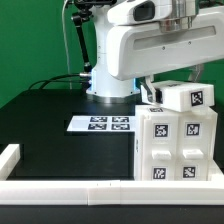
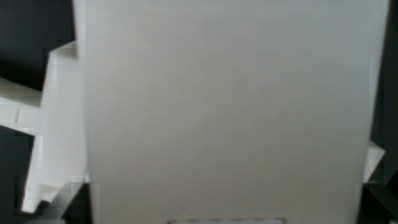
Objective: Assemble cabinet
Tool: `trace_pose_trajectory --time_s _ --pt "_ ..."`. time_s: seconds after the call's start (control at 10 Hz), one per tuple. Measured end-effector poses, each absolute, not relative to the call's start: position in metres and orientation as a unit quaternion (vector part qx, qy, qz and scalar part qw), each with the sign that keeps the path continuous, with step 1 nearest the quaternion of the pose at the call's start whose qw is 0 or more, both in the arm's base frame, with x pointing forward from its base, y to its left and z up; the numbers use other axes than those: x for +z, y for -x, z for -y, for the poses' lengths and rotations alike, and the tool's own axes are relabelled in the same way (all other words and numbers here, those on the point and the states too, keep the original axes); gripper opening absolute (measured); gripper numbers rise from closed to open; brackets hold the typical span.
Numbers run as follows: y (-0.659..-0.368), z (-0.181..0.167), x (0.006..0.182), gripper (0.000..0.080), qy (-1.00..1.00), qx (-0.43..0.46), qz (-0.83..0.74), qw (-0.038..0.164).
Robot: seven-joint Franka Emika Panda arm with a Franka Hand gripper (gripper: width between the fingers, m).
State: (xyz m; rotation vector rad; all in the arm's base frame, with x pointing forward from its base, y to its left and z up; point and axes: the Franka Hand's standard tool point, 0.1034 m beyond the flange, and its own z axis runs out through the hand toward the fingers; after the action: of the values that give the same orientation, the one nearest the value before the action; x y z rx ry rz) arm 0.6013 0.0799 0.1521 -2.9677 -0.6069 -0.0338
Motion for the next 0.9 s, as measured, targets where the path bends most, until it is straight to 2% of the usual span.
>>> trace_pose_trajectory --time_s 0.3,0.9 --pt "-0.6001 -0.0791 0.1500 0.0553 0.991 -0.019 0.120 0.056" --pt "-0.5983 -0.0856 0.1494 0.0546 0.981 -0.014 -0.182 0.065"
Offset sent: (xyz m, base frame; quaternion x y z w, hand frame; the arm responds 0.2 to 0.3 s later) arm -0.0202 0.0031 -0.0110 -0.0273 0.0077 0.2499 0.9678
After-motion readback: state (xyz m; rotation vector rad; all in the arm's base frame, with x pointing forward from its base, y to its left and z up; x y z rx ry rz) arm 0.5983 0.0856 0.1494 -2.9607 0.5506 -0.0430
